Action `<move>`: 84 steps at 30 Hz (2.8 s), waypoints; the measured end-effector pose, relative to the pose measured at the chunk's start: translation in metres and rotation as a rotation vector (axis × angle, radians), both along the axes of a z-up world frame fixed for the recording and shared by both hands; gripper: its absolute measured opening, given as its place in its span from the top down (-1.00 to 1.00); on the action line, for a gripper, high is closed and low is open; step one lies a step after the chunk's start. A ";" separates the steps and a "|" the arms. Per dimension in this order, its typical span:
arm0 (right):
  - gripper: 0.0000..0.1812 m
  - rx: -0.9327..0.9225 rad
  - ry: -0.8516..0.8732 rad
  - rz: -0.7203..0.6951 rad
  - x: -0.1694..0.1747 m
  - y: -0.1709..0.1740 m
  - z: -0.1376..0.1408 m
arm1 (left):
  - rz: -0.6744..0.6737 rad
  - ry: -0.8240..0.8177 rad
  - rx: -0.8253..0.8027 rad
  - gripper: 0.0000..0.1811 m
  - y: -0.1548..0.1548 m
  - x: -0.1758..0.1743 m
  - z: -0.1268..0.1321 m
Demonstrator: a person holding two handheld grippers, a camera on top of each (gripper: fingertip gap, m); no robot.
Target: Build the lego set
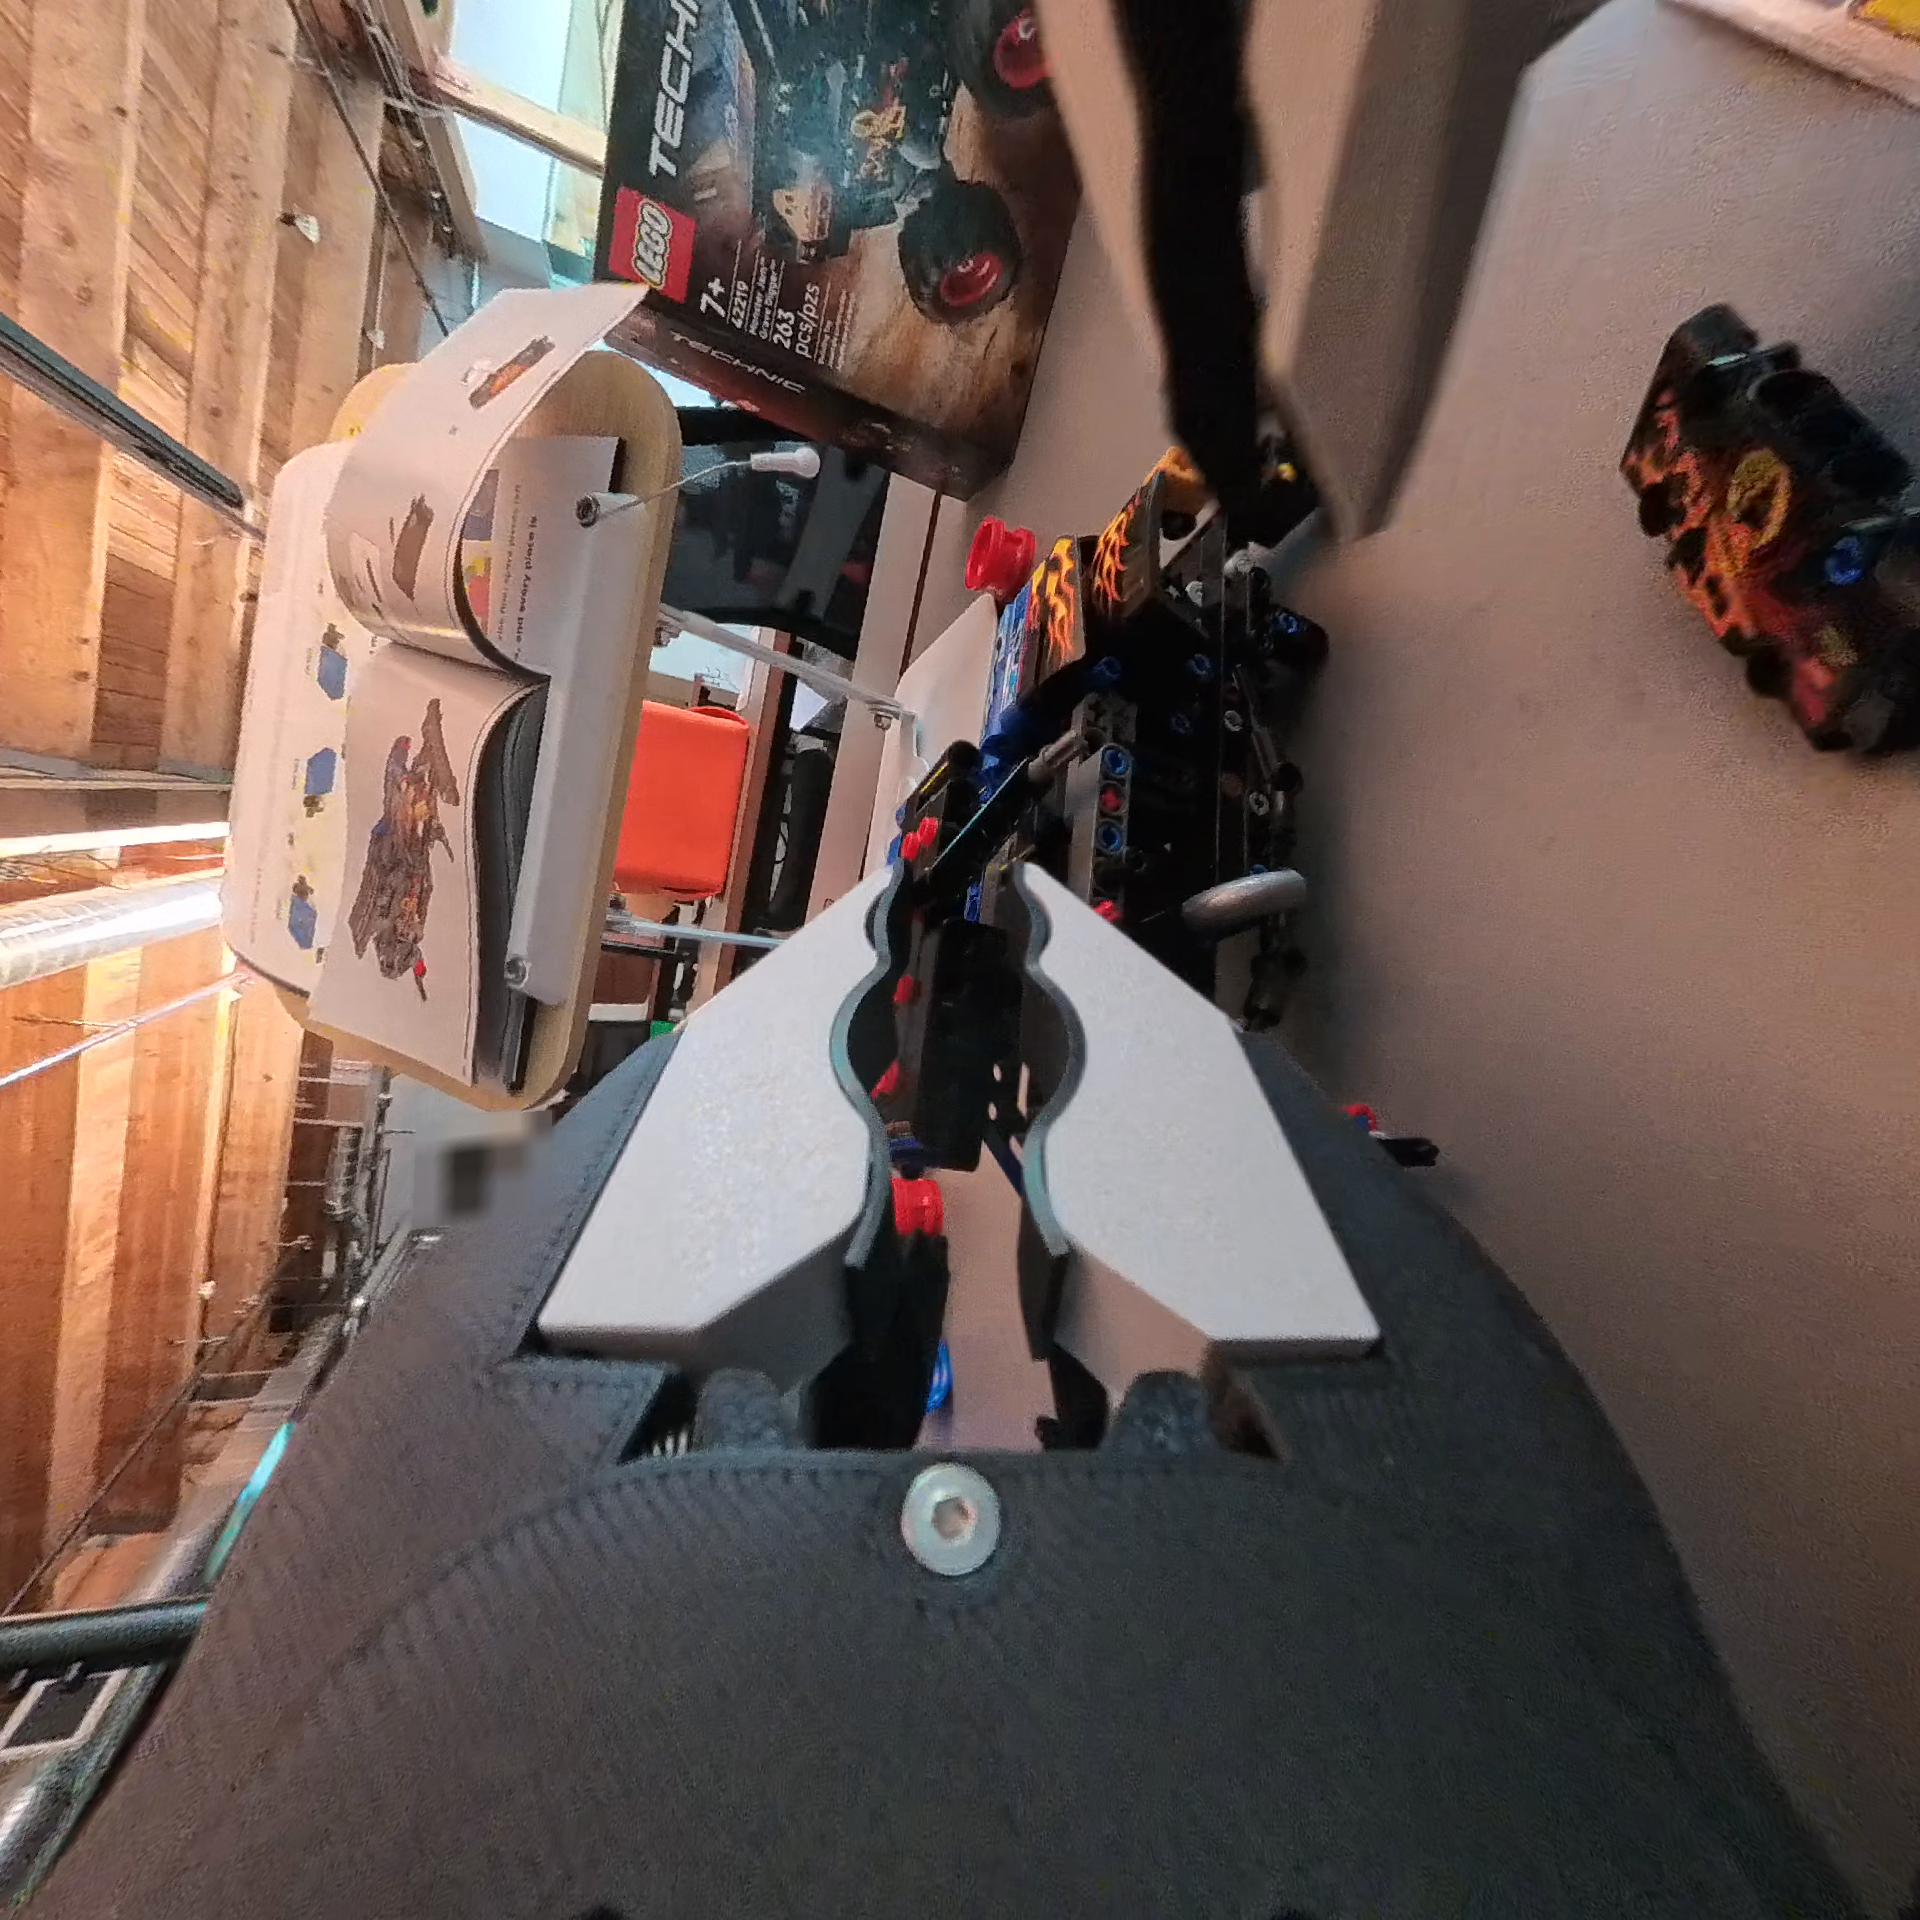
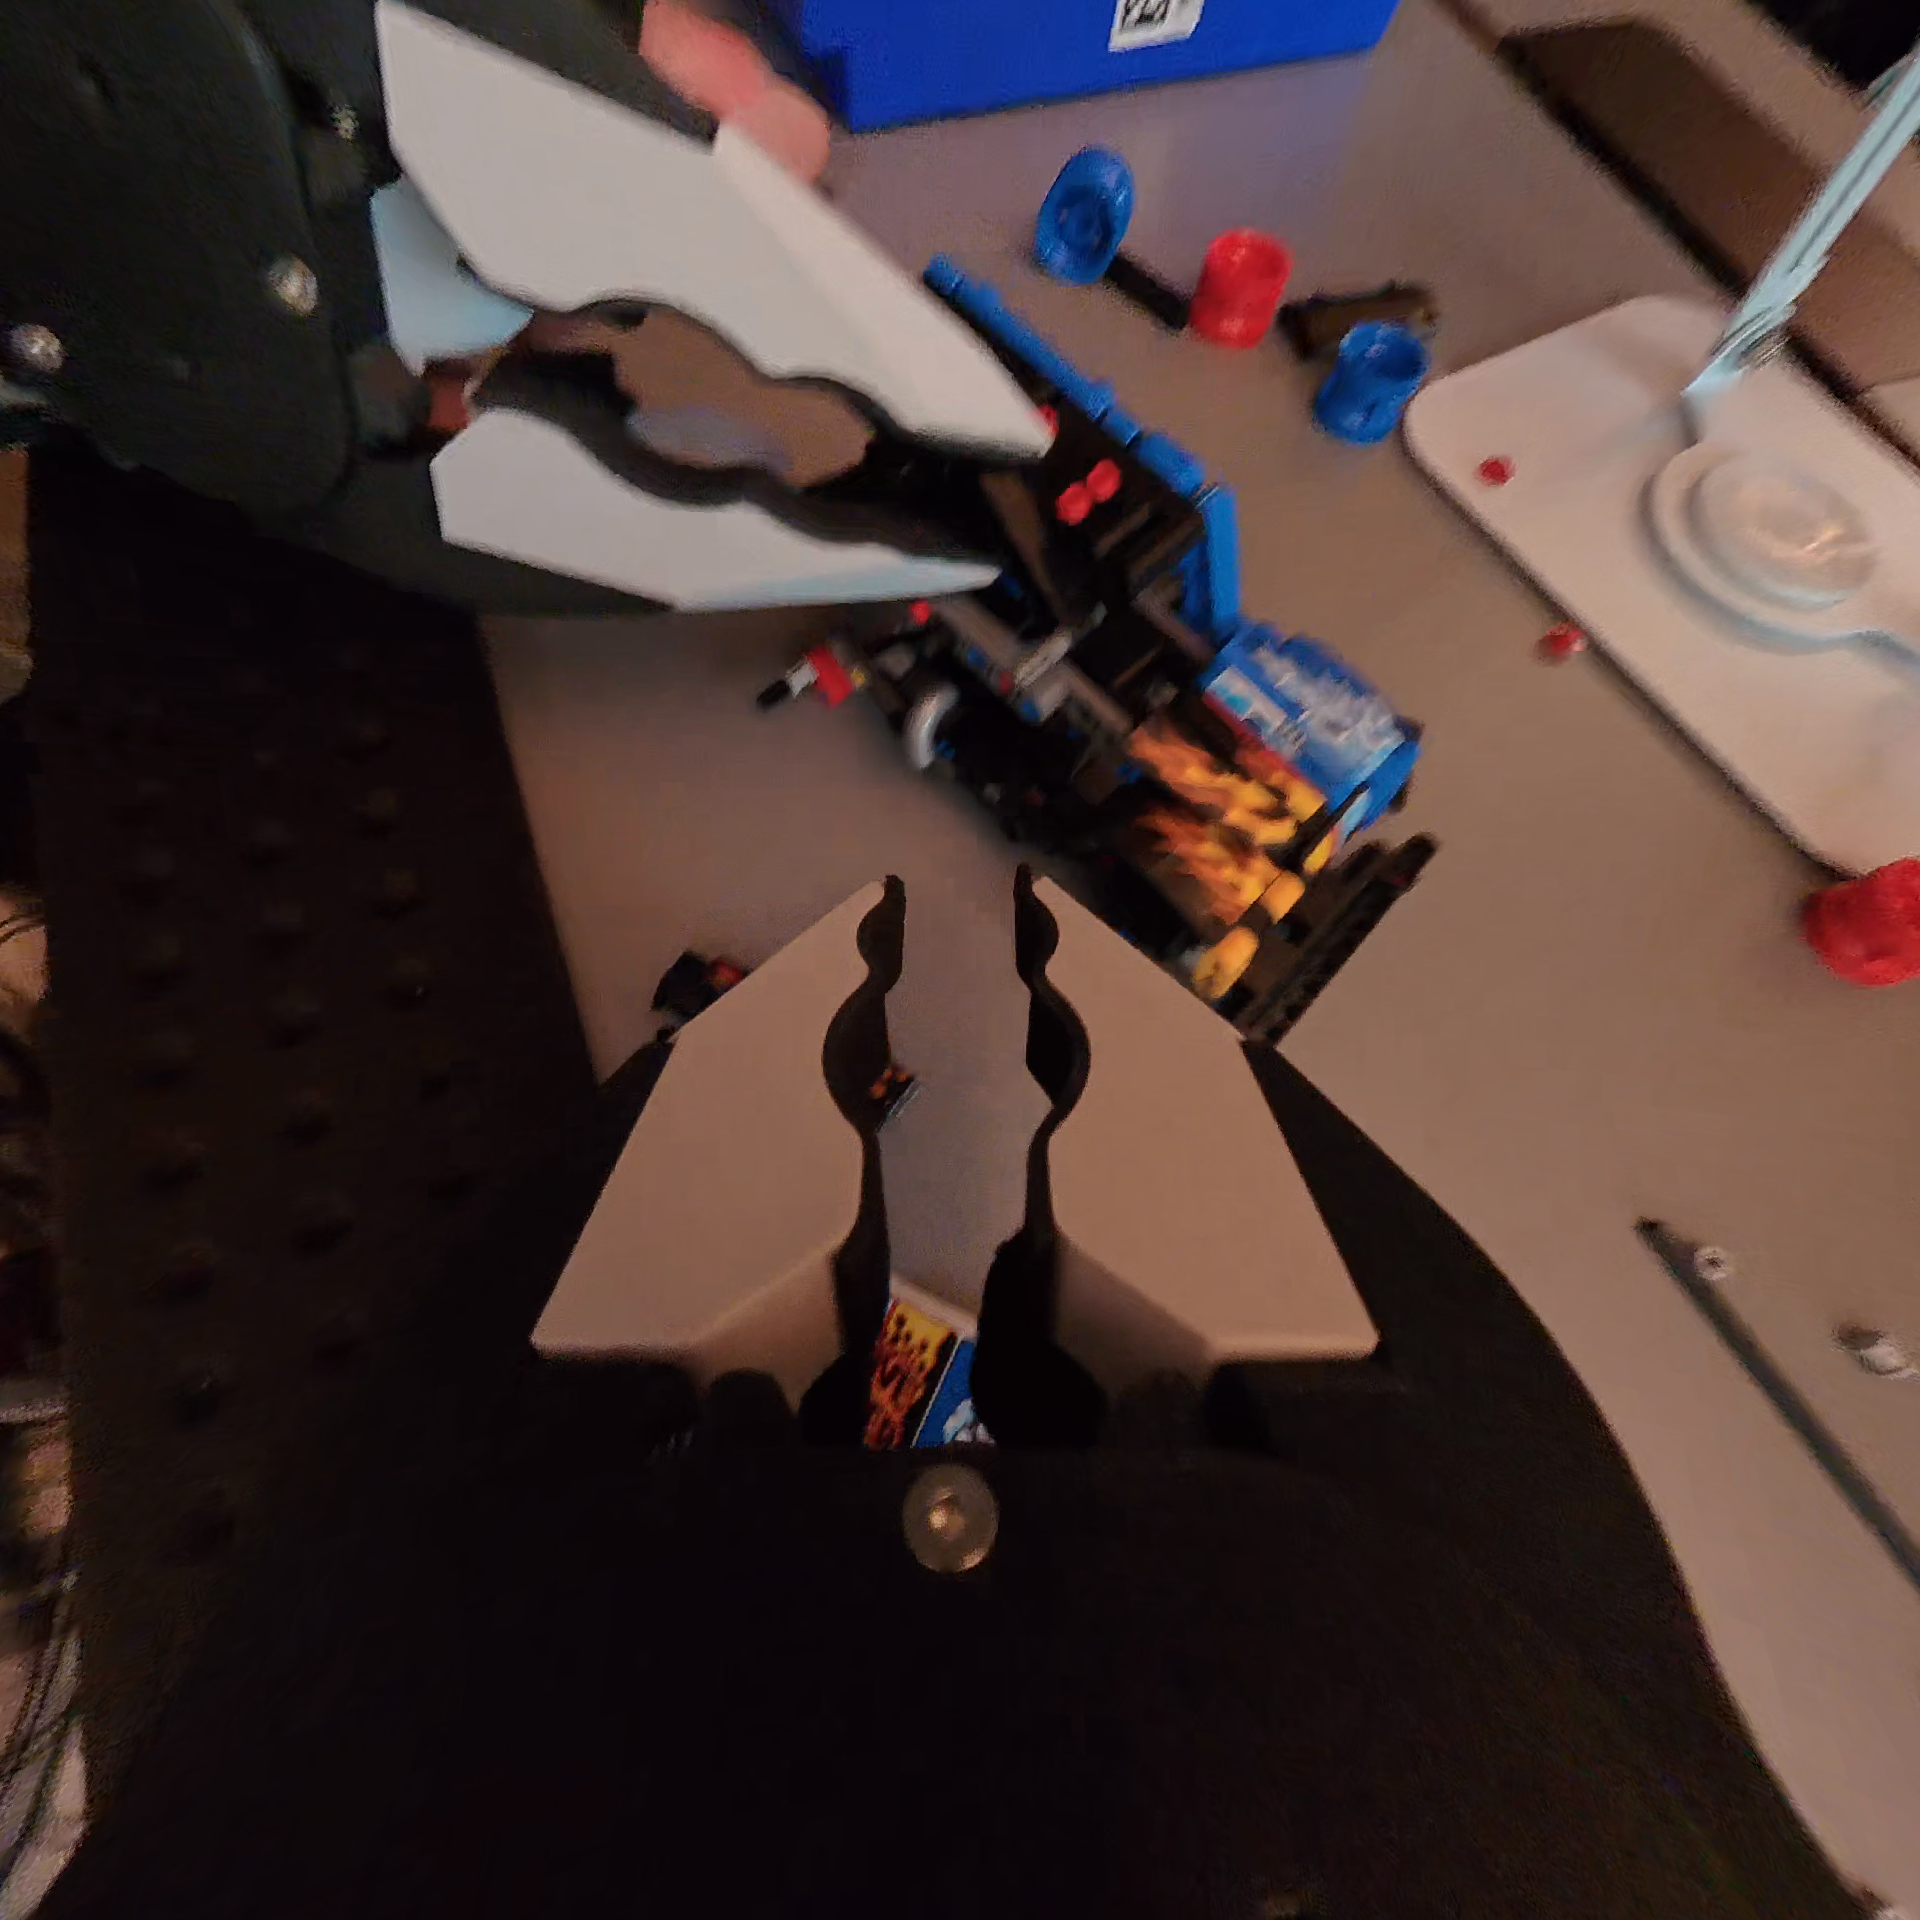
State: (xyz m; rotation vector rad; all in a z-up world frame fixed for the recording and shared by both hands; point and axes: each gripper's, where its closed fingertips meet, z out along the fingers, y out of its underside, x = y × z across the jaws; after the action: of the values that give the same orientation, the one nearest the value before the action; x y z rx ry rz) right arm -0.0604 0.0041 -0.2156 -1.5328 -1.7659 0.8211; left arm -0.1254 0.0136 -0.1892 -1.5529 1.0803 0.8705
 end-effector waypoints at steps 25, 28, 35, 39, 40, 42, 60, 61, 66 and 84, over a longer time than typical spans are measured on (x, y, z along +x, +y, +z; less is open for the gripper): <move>0.99 -0.036 0.110 -0.027 -0.051 0.009 0.010 | -0.068 -0.161 -0.085 0.75 -0.010 -0.003 -0.001; 0.93 -0.092 0.116 -0.027 -0.050 0.010 0.013 | -0.108 -0.217 -0.124 0.67 -0.013 0.000 0.011; 0.88 -0.042 0.098 -0.053 -0.057 0.013 0.013 | -0.146 -0.521 -0.377 0.60 0.002 -0.007 0.031; 0.94 0.010 0.090 -0.083 -0.059 0.016 0.013 | -0.105 -0.693 -0.640 0.60 0.012 -0.008 0.009; 0.95 0.003 0.093 -0.080 -0.059 0.015 0.013 | -0.100 -0.717 -0.677 0.63 0.012 -0.009 0.007; 0.96 -0.005 0.103 -0.084 -0.057 0.016 0.014 | -0.105 -0.780 -0.699 0.65 0.013 -0.011 0.007; 0.98 0.113 0.104 0.067 -0.044 0.026 0.012 | -0.353 -0.961 -1.090 0.92 0.022 0.025 -0.004; 0.98 0.105 0.107 0.068 -0.043 0.027 0.012 | -0.368 -0.991 -1.097 0.92 0.022 0.025 -0.004; 0.99 0.132 0.115 0.058 -0.041 0.028 0.013 | -0.402 -1.153 -1.076 0.93 0.022 0.027 -0.002; 1.00 0.173 0.132 0.027 -0.034 0.028 0.017 | -0.457 -1.272 -1.025 0.95 0.022 0.031 0.000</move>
State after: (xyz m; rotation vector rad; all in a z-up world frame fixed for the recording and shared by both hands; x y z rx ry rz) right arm -0.0940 0.0324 -0.1983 -1.3155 -1.7162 0.7440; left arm -0.0943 0.0353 -0.1895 -1.9712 0.7851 -1.1004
